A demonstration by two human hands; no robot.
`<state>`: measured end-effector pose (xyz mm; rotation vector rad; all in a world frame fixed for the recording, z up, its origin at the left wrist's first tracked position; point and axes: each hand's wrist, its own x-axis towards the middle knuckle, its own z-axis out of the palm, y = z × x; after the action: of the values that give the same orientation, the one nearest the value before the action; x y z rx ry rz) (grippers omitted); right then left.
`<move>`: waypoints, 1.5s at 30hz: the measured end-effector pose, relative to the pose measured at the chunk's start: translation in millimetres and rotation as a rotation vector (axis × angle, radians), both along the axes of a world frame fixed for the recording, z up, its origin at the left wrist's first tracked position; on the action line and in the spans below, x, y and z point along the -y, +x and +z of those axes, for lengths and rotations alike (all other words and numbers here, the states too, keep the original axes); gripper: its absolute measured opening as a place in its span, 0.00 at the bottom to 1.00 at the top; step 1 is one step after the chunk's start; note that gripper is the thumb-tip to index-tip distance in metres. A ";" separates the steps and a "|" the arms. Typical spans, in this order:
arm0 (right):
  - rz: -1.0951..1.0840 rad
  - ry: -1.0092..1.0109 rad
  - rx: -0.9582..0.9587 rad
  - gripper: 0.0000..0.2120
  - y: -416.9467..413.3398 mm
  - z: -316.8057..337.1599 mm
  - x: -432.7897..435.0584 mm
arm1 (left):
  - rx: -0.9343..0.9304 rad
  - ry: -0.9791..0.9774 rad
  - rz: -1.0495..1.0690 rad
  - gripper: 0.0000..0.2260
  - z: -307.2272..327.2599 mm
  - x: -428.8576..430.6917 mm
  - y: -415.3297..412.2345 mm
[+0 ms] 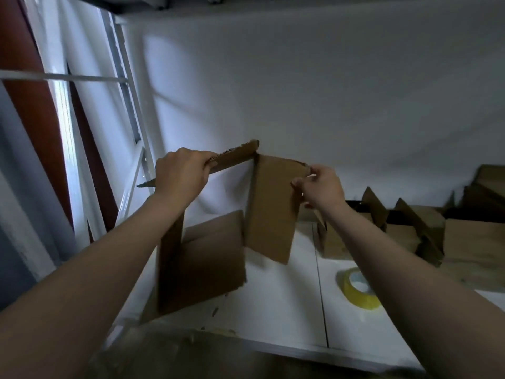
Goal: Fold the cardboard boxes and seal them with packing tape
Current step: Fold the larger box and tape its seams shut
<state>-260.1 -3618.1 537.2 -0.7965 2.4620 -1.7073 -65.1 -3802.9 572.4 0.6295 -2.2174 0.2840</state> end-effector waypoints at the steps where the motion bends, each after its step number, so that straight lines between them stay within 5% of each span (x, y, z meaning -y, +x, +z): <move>1: -0.008 0.012 -0.081 0.09 -0.3 12.2 -1.6 | -0.015 0.006 0.003 0.11 6.5 -1.5 3.8; 7: -0.071 0.136 -0.667 0.06 13.1 57.2 -10.1 | -0.126 0.142 -0.009 0.11 21.1 -6.1 24.6; 11: -0.047 0.180 -0.830 0.10 25.1 43.5 -15.1 | -0.116 0.285 -0.010 0.14 7.7 -5.9 34.7; 20: 0.306 0.260 -0.632 0.23 66.7 -64.6 -7.4 | -0.149 0.479 0.016 0.13 -31.2 -17.4 56.7; 24: 0.517 0.346 -0.406 0.30 70.7 -88.0 7.3 | -0.208 0.517 -0.009 0.13 -34.3 -26.6 63.6; 31: 0.772 0.436 -0.288 0.49 69.9 -102.7 15.5 | -0.191 0.480 -0.020 0.15 -46.2 -36.2 72.1; 37: 0.826 0.642 -0.473 0.67 74.9 -105.3 14.3 | -0.171 0.454 0.006 0.16 -48.8 -39.8 66.2; 41: 0.739 0.718 -0.761 0.69 84.1 -110.9 12.3 | -0.179 0.447 0.018 0.16 -43.8 -43.4 60.7; 45: 0.672 0.696 -0.839 0.69 91.9 -119.9 14.4 | -0.191 0.453 0.021 0.15 -39.1 -45.0 59.1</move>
<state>-168.2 -3632.4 417.3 -2.1368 2.3933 -0.2472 -6.0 -3758.0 533.3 0.8804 -2.0991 -0.2693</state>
